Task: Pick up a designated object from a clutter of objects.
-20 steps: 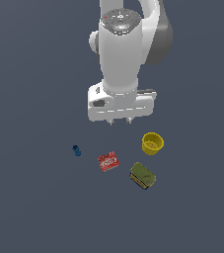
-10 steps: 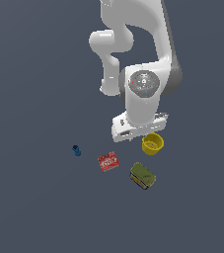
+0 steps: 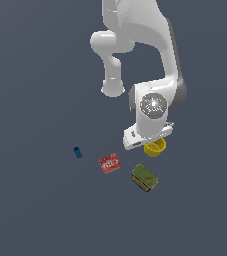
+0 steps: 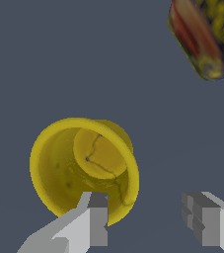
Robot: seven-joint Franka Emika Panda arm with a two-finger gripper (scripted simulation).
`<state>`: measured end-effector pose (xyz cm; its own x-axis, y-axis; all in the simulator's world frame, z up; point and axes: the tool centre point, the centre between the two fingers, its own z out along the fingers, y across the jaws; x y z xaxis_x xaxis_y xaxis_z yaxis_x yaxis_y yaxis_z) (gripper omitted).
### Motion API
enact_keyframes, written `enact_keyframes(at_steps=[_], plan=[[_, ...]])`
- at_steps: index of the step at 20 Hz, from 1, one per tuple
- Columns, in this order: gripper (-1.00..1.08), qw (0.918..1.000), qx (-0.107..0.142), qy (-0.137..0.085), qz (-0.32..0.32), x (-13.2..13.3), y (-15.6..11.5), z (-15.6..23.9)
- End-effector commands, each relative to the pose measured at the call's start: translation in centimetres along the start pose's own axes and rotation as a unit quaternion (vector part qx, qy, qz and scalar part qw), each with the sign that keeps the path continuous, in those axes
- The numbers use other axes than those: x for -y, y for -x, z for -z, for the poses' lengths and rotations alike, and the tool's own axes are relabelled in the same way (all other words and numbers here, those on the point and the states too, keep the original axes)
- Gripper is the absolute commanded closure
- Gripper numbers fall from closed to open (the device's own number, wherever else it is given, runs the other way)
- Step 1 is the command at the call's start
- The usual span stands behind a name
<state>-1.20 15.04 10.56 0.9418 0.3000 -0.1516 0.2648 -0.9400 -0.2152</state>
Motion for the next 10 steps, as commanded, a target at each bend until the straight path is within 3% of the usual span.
enact_keyframes(at_steps=[1,10], plan=[[-0.2,1.0,0.001,-0.002,0.002,0.3,-0.1,-0.5],[-0.2,1.0,0.001,-0.002,0.002,0.2,0.0,-2.2]])
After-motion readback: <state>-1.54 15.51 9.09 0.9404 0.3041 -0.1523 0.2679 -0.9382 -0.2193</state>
